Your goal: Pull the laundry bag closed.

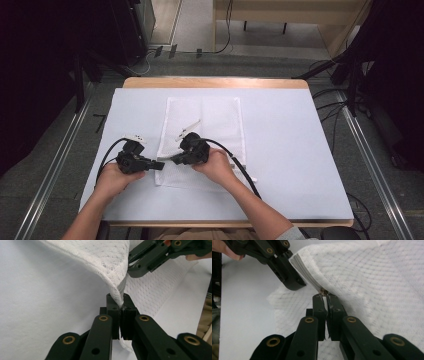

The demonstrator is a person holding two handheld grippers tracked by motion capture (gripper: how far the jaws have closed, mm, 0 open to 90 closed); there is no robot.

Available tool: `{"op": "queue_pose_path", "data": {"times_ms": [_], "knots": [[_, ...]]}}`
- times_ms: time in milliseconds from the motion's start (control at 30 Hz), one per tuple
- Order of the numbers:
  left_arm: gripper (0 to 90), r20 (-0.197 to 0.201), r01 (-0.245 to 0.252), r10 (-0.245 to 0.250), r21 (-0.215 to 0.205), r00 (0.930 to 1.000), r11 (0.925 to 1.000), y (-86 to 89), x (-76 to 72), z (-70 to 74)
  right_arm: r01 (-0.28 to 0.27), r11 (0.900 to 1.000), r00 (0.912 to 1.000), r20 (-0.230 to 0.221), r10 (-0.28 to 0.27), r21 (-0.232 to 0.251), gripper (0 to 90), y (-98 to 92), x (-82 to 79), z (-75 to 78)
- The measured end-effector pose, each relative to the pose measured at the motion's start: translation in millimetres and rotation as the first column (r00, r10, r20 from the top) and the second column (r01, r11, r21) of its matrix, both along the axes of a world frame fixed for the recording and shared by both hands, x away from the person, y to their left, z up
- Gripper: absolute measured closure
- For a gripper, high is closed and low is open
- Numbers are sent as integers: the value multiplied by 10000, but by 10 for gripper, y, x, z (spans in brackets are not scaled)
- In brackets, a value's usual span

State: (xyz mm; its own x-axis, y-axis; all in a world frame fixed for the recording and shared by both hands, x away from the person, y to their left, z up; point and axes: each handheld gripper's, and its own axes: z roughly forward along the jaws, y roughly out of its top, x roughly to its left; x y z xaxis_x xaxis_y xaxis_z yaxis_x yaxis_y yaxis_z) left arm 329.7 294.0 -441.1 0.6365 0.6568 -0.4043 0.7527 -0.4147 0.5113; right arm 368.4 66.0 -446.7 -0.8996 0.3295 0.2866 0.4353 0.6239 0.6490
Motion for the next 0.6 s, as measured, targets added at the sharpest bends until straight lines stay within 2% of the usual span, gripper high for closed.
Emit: {"op": "queue_pose_path", "data": {"times_ms": [300, 600], "knots": [[883, 102, 74, -74, 16, 9999, 10000, 4, -17, -1, 241, 9997, 9995, -227, -241, -26, 880, -130, 15, -54], [882, 126, 110, -110, -15, 9999, 9999, 3, -47, 12, 261, 9997, 9996, -67, -261, -36, 880, -182, 10, -39]]}}
